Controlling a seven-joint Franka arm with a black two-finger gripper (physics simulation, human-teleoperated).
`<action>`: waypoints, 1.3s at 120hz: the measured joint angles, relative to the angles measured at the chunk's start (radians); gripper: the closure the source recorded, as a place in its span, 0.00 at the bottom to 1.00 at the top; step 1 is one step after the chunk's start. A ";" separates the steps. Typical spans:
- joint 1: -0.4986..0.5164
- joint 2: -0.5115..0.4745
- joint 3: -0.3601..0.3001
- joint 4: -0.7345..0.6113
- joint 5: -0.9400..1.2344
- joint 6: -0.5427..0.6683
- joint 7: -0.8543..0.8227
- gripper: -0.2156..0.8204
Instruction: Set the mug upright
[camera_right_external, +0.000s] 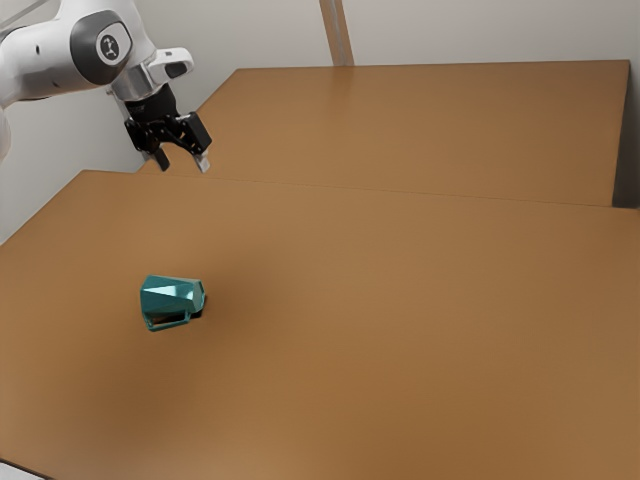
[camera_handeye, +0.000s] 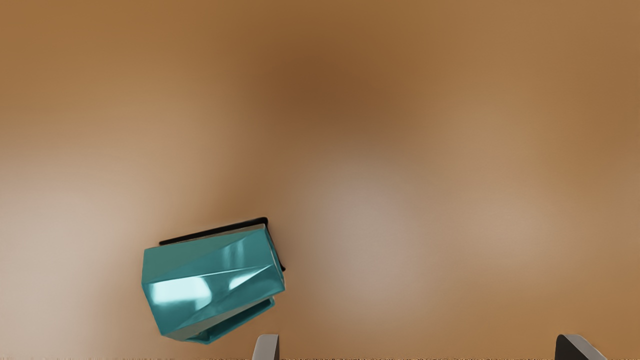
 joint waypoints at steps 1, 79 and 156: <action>0.000 0.000 0.000 0.000 0.000 0.000 0.000 0.21; -0.024 -0.100 0.237 -0.229 -0.284 -0.055 0.073 0.21; 0.221 0.003 0.336 -0.431 -0.597 -0.078 0.427 0.21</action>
